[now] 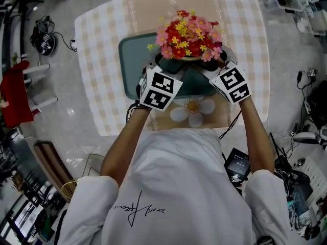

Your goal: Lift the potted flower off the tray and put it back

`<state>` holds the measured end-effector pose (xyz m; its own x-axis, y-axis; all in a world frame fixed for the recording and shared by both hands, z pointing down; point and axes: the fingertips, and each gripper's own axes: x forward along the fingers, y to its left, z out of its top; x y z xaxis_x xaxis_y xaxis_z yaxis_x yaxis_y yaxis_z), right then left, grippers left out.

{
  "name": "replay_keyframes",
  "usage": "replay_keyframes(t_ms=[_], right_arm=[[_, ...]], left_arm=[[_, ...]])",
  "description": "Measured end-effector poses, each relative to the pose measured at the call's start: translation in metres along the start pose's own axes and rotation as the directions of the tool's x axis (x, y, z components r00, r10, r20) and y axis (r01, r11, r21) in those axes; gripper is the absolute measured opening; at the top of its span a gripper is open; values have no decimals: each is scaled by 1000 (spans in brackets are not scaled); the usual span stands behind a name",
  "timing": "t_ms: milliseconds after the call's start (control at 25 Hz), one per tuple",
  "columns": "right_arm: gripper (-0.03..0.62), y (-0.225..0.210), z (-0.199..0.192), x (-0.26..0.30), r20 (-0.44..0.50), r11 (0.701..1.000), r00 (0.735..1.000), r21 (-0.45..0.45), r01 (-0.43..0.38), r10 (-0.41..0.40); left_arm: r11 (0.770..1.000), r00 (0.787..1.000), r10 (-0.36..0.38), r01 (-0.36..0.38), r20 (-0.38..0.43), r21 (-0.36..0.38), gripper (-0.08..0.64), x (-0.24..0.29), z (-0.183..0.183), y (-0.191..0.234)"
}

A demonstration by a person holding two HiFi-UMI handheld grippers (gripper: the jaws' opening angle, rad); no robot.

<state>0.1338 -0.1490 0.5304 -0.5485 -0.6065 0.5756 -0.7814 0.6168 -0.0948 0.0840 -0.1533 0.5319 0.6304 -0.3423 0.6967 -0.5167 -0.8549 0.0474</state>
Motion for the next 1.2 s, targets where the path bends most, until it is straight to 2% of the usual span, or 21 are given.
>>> replay_keyframes(t_ms=[920, 1200], right_arm=[[337, 4, -5, -4, -11, 998, 1000, 56, -24, 25], [327, 7, -5, -8, -12, 998, 1000, 55, -18, 19]], left_arm=[[1000, 1000, -8, 8, 3, -21, 301, -3, -5, -2], [1000, 1000, 8, -8, 5, -25, 267, -8, -7, -3]])
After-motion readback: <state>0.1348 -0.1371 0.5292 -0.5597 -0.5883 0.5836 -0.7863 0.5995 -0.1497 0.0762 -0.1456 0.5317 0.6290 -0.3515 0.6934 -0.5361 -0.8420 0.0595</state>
